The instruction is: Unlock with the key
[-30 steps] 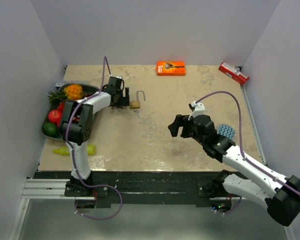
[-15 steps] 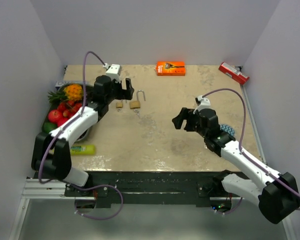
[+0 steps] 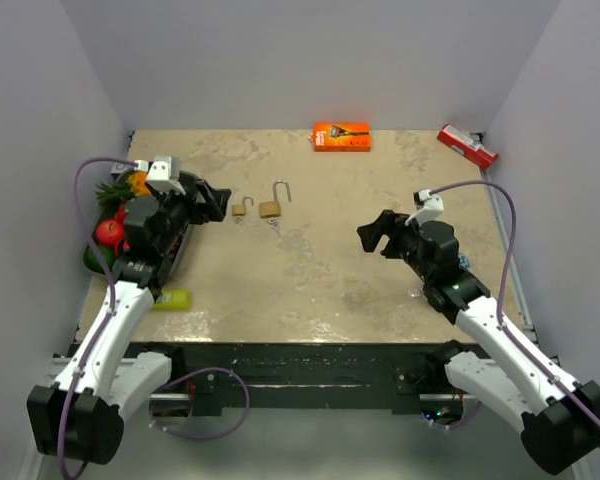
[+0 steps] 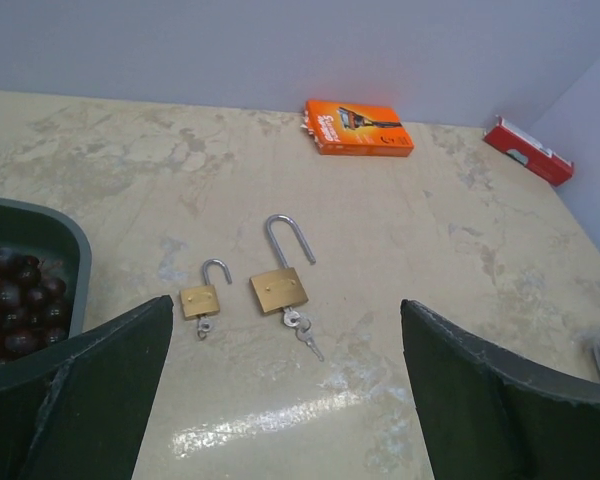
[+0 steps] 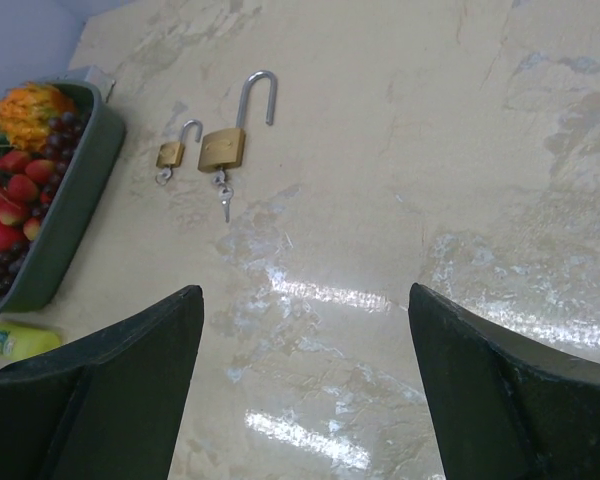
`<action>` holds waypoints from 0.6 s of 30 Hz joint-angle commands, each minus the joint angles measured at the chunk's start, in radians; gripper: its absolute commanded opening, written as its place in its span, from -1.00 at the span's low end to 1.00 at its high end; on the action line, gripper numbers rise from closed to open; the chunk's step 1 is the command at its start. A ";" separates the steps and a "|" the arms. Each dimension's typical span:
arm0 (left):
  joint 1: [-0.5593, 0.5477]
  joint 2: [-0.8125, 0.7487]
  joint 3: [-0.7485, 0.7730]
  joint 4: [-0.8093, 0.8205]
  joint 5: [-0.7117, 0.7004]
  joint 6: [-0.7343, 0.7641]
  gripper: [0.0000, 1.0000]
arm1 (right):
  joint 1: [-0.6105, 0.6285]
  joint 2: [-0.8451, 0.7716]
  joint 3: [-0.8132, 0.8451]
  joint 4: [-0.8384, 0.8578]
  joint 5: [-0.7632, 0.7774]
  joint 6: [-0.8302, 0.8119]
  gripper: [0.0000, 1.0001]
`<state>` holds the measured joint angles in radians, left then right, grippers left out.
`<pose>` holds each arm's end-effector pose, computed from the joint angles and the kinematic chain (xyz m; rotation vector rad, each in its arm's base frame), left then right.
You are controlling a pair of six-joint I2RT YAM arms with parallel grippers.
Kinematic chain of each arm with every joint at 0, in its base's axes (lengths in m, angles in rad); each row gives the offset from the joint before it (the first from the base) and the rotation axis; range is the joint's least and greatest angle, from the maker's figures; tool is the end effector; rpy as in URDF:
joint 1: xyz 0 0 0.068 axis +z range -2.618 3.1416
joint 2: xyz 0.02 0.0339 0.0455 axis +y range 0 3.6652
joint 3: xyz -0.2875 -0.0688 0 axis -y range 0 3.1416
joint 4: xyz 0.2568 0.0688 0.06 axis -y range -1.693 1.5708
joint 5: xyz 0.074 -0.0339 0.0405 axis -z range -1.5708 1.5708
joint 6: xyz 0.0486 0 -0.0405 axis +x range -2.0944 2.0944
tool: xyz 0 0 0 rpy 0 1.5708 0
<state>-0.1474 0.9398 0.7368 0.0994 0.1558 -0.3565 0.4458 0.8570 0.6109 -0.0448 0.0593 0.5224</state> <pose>0.2317 -0.0420 0.3400 -0.0583 1.6977 -0.5089 0.1933 0.0892 0.2913 0.1151 1.9034 0.6105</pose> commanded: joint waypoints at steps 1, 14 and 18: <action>0.000 -0.107 0.007 -0.133 0.085 0.025 0.99 | -0.002 -0.084 0.009 -0.007 0.048 -0.039 0.72; 0.000 -0.187 -0.014 -0.184 0.120 0.097 0.99 | -0.002 -0.180 -0.002 -0.009 0.048 -0.078 0.72; 0.000 -0.191 -0.019 -0.178 0.139 0.097 0.99 | -0.002 -0.170 -0.011 0.014 0.031 -0.070 0.72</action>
<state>-0.1471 0.7654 0.7238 -0.0933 0.2607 -0.2852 0.4446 0.6888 0.6106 -0.0868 0.0872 0.4614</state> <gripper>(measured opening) 0.994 0.862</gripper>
